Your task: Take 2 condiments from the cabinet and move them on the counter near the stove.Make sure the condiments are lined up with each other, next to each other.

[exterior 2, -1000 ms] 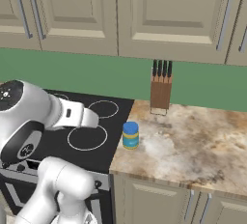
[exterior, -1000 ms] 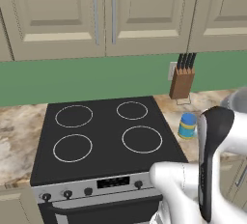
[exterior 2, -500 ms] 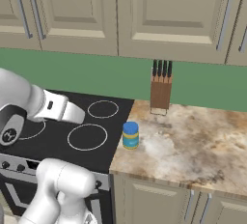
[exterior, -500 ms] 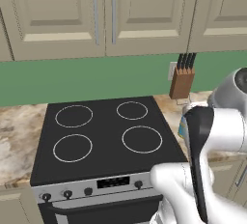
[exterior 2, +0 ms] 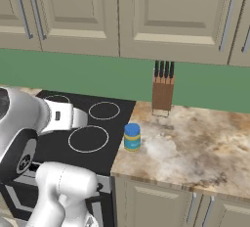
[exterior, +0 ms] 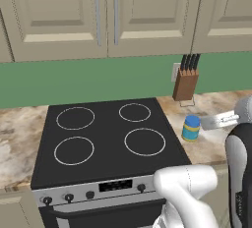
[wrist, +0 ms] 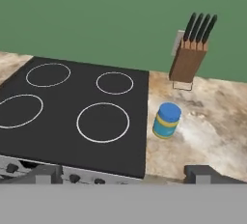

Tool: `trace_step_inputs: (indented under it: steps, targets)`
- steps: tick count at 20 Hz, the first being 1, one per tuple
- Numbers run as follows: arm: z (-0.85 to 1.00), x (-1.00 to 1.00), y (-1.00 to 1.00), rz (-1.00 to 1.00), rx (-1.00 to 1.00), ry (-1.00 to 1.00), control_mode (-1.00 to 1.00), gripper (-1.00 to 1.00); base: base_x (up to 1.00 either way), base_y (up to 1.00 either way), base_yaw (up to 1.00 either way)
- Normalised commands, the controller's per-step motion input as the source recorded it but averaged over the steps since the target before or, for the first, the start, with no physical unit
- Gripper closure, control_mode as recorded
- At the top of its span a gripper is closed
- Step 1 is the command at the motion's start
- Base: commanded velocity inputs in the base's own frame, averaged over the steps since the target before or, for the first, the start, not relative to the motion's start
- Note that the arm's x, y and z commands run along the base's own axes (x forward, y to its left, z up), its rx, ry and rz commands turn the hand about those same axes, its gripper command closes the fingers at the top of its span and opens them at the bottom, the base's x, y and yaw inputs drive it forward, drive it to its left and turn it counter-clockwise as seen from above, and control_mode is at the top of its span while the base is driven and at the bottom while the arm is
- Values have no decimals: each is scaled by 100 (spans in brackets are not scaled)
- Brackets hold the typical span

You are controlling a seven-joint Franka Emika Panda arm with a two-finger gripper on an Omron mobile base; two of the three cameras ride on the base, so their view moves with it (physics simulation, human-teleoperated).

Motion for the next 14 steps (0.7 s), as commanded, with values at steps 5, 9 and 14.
trace_step_inputs:
  steps: [5,9,14]
  targets:
    - [9,-14,17,18,9,0,-100,-100,0,0,0]
    - [3,-10,24,8,7,0,-100,-100,0,0,0]
    - [0,-3,27,0,2,0,-100,-100,0,0,0]
